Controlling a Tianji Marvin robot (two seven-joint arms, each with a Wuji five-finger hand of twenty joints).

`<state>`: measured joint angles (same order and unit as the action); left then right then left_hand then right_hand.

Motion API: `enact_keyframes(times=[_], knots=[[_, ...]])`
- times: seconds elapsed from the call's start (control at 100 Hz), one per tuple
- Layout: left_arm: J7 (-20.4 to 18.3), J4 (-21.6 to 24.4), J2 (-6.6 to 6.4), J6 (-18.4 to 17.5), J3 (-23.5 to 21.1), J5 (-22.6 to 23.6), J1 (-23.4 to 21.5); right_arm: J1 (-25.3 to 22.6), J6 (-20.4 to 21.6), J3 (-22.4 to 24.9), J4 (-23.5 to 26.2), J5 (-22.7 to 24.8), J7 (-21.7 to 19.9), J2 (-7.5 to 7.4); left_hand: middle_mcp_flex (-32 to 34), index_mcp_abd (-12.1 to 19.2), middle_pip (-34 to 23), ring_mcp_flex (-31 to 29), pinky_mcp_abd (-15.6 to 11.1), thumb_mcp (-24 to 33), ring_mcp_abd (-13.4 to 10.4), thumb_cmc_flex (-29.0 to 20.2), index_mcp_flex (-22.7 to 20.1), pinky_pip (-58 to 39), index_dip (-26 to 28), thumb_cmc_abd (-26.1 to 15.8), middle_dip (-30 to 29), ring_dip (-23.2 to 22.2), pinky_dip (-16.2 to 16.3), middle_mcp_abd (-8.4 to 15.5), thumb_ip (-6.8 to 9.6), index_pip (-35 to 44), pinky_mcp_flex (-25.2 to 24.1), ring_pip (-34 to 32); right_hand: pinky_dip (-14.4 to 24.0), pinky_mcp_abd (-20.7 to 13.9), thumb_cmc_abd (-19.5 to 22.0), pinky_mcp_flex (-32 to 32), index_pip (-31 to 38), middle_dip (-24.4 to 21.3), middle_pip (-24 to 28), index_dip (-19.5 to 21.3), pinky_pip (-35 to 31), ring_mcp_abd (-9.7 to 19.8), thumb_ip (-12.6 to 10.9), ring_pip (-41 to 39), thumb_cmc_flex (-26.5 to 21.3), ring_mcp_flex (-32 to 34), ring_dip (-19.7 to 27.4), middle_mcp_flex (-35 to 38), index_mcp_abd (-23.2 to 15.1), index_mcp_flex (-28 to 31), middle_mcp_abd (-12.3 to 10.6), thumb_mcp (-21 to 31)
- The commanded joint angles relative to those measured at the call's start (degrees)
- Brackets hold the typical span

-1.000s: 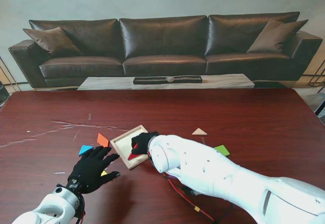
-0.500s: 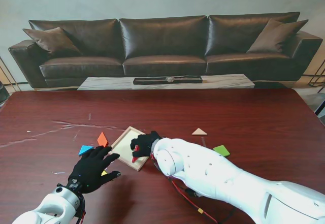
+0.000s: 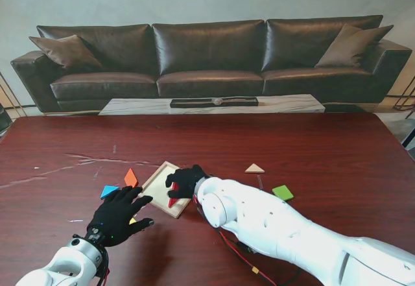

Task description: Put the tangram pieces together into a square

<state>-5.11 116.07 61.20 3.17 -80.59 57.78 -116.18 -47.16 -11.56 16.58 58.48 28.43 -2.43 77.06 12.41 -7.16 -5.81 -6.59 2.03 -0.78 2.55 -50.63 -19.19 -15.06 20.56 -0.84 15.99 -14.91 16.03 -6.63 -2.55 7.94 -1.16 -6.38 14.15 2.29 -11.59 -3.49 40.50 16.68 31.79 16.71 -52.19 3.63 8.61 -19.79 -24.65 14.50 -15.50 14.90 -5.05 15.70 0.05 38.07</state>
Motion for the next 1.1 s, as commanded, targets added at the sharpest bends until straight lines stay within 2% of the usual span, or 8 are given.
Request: enact_keyframes(times=[0.0,0.29,0.63,0.8,0.85,0.96,1.09], knots=[[-0.07,0.07,-0.08,0.17,0.16,-0.19,-0.04,-0.27,0.41,0.18,0.66,0.32,0.48,-0.19,-1.01,0.46,0.89,1.26,-1.04,0.06,-1.34,-1.15,0.86,0.91,0.01,-1.48,-0.05,0.53,0.47,1.82,2.32,-0.54,-0.09,1.11,-1.42,-1.04,0.99,-0.66,0.84,-0.38,-0.36,-0.92,0.1,1.17,-0.99,0.32,2.59,-0.35,0.97,-0.96,-1.0,-0.62,-0.93,0.13],[-0.08,0.08,-0.08,0.25,0.24,-0.14,-0.01,-0.32,0.53,0.57,0.52,0.56,1.19,-0.18,-0.98,0.46,0.86,1.23,-0.98,0.06,-1.34,-1.17,0.79,0.88,0.01,-1.62,-0.05,0.53,0.5,1.91,2.32,-0.5,-0.02,1.08,-1.74,-0.94,1.58,-0.63,1.06,-0.39,-0.4,-0.94,0.35,1.27,-0.99,0.38,2.51,0.46,1.03,0.24,-1.48,-0.26,-1.19,-0.22],[-0.2,-0.05,-0.11,0.09,0.34,-0.29,0.15,0.63,-0.13,-0.58,-0.7,-0.66,-1.68,-0.19,-0.91,0.59,0.82,1.17,-0.82,0.05,-1.36,-1.23,0.68,0.82,0.03,-1.81,-0.01,0.54,0.54,1.96,2.3,-0.42,0.02,1.09,-0.98,0.28,2.54,-0.42,1.51,-0.46,-0.83,-0.89,-1.64,1.13,-1.03,0.41,2.1,3.42,1.08,4.14,-1.26,1.95,-1.12,-1.53],[-0.15,-0.11,-0.11,0.05,0.4,-0.3,0.23,0.65,-0.64,-0.73,0.15,-0.5,-2.58,-0.69,-0.87,0.61,0.82,1.12,-0.85,0.05,-1.36,-1.34,0.63,0.83,0.05,-1.88,0.0,0.53,0.55,1.92,2.3,-0.37,0.03,1.09,-0.78,1.15,2.99,0.05,1.67,-0.46,-1.09,-0.8,-2.13,0.23,-1.0,0.54,2.27,4.55,1.13,5.53,-1.35,2.89,-0.8,-2.15],[-0.14,-0.12,-0.11,0.05,0.42,-0.27,0.24,0.66,-0.93,-0.76,0.55,-0.38,-2.84,-0.86,-0.89,0.69,0.82,1.13,-0.83,0.04,-1.41,-1.32,0.58,0.83,0.06,-1.96,0.0,0.53,0.56,1.97,2.29,-0.34,0.04,1.09,-0.64,1.95,3.18,0.56,1.71,-0.44,-1.16,-0.73,-2.46,-1.33,-1.01,0.56,2.35,5.11,1.14,6.15,-1.36,3.13,-0.37,-2.46],[-0.18,-0.13,-0.11,0.1,0.45,-0.3,0.27,0.85,-3.02,-1.07,2.3,-0.01,-4.32,-1.49,-0.88,0.65,0.82,1.15,-0.84,0.03,-1.27,-1.39,0.57,0.82,0.06,-1.94,0.0,0.53,0.56,1.93,2.28,-0.32,0.04,1.1,0.34,5.95,3.81,3.47,1.59,-0.32,-1.58,-0.46,-4.42,-6.43,-1.13,1.14,2.6,9.21,1.53,8.8,-1.43,3.69,1.43,-4.61],[-0.16,-0.15,-0.12,0.08,0.49,-0.2,0.31,1.42,-5.13,-1.68,4.13,0.16,-6.59,-2.21,-0.88,0.75,0.82,1.1,-0.77,0.03,-1.27,-1.45,0.51,0.81,0.07,-1.97,0.0,0.52,0.57,1.99,2.29,-0.28,0.05,1.09,1.9,9.34,5.02,8.27,1.18,0.13,-1.24,0.0,-6.75,-9.5,-1.27,1.54,2.77,16.11,1.24,12.99,-1.75,6.02,2.88,-8.52]])
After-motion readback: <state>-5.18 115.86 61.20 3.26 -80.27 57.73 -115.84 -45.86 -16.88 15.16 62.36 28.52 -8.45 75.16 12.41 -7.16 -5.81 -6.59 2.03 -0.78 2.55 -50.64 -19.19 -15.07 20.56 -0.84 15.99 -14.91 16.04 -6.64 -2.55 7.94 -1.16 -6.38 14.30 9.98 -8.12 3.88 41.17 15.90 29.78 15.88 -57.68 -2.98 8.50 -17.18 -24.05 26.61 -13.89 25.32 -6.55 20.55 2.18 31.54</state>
